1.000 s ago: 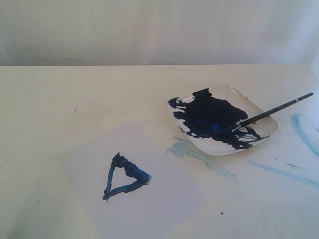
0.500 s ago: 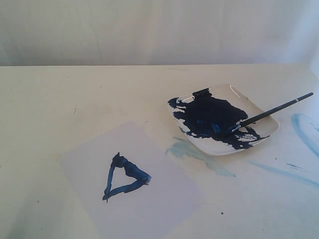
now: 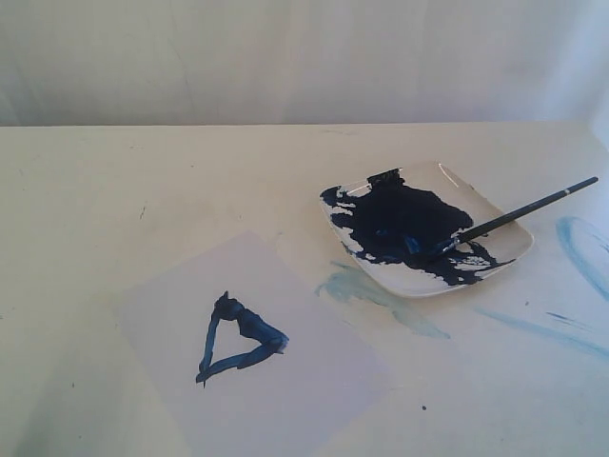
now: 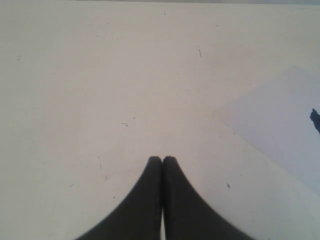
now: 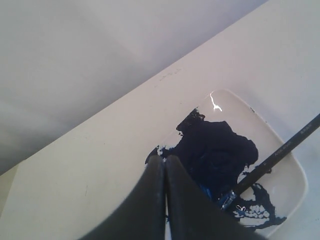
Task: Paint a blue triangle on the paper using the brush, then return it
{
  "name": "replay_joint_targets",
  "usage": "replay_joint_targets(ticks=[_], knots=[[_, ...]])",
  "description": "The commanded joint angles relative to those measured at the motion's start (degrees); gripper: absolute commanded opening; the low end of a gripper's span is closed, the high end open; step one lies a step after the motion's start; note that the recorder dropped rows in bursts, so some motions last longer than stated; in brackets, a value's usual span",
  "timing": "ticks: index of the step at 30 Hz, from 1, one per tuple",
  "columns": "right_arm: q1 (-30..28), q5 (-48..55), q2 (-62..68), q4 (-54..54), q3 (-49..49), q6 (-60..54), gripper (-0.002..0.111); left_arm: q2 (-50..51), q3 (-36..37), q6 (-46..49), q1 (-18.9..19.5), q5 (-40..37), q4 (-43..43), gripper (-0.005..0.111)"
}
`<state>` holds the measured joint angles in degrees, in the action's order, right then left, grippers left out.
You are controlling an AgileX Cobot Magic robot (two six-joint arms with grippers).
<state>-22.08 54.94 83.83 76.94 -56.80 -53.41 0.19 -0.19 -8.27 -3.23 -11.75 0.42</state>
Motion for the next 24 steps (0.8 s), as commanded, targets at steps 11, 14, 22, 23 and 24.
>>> replay_joint_targets(ticks=[11,14,22,23,24], knots=[[-0.3,0.3,0.2,0.3,0.2,-0.7,0.000,-0.2,0.2,-0.5,-0.2,0.2,0.1,0.000],[-0.3,-0.6,0.3,0.3,0.2,-0.7,0.000,-0.2,0.2,-0.5,-0.2,0.2,0.1,0.000],[-0.3,-1.0,-0.2,0.3,0.2,-0.7,0.000,-0.2,0.2,-0.5,-0.2,0.2,0.1,0.000],[-0.3,-2.0,-2.6,0.1,0.2,-0.7,0.000,-0.2,0.2,-0.5,-0.2,0.2,0.1,0.000],[-0.3,-3.9,-4.2,-0.3,0.2,-0.7,0.000,-0.2,0.2,-0.5,-0.2,0.2,0.1,0.000]])
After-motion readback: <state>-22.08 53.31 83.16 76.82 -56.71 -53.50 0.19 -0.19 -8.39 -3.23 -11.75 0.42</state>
